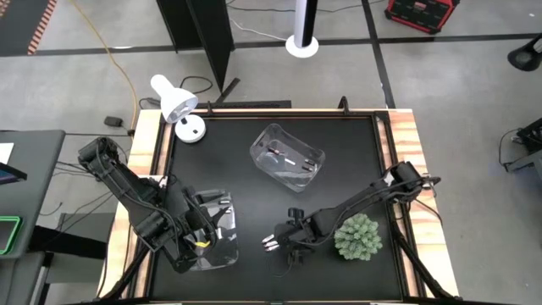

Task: Sort batteries
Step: Put the black battery into the top transparent bin

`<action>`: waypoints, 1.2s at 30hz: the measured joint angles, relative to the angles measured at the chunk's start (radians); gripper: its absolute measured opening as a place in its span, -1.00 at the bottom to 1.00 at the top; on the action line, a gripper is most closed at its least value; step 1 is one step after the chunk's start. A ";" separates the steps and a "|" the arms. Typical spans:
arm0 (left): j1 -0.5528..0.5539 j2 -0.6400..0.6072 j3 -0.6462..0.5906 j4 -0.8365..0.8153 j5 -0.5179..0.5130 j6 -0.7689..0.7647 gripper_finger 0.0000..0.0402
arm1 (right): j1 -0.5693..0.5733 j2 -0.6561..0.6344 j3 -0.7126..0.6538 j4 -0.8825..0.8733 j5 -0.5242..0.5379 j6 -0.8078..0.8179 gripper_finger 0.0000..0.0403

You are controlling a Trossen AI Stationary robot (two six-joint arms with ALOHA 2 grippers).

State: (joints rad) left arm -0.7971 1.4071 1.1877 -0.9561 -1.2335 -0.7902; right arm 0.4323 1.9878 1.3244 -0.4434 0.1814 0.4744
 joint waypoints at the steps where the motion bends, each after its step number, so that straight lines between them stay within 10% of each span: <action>1: 0.000 0.000 0.000 0.000 0.000 0.000 -0.12 | -0.001 0.007 0.001 0.012 0.000 0.001 -0.12; 18: 0.000 0.000 0.000 0.001 0.000 0.000 -0.12 | 0.011 0.030 0.000 -0.017 0.003 0.034 -0.15; 36: 0.000 0.000 0.000 0.001 0.000 0.000 -0.12 | 0.011 0.026 -0.034 -0.019 0.008 0.022 -0.75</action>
State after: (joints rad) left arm -0.7971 1.4071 1.1877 -0.9546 -1.2331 -0.7902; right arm 0.4435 2.0136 1.2900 -0.4626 0.1898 0.4965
